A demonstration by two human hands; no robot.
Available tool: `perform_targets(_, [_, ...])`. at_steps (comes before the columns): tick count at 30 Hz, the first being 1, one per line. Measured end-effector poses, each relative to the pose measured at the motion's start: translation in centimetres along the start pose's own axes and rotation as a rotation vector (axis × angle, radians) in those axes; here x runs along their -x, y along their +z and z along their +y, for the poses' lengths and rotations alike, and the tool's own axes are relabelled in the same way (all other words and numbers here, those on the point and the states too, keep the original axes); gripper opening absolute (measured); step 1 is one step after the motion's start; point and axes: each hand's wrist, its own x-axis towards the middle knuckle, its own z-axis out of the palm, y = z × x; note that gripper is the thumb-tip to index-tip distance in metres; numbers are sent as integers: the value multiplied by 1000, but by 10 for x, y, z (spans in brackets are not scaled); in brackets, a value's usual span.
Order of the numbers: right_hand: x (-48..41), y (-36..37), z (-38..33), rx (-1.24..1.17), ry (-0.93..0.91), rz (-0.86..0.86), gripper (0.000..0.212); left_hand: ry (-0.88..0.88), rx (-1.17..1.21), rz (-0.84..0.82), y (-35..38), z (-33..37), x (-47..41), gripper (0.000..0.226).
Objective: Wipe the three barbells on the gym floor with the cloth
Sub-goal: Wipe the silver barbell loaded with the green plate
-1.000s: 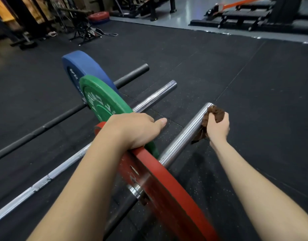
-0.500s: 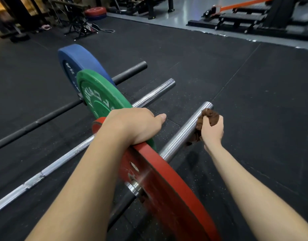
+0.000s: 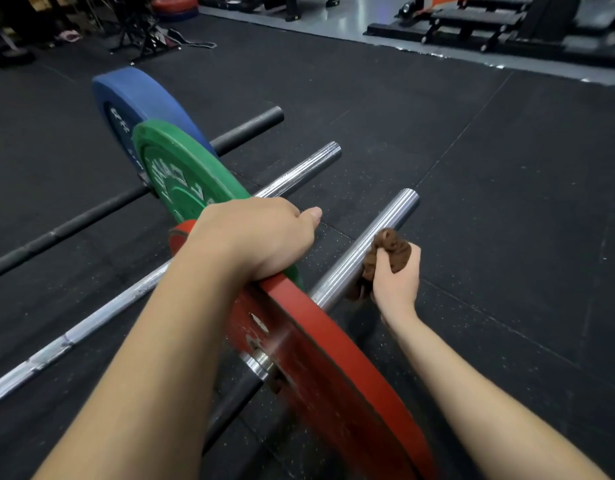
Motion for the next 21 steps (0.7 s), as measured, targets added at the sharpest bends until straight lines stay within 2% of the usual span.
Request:
perform_targets(3, [-21,-1,-11,-69,81,54,14,-9,6,1,0,1,2,55])
perform_targets(6, [-5,2,-12,-64,107,67,11,-13,2,-2,1,2,2,56])
perform_targets(11, [67,3,11,-39,67,-82,17,-18,1,-13,-2,4,2,57])
perform_targets(14, [75,1,18,-29,59,-175,21,-20,4,-15,-3,3,3,57])
perform_targets(21, [35,4,-2,-153,77,-68,17,-18,-13,-34,-2,4,1,56])
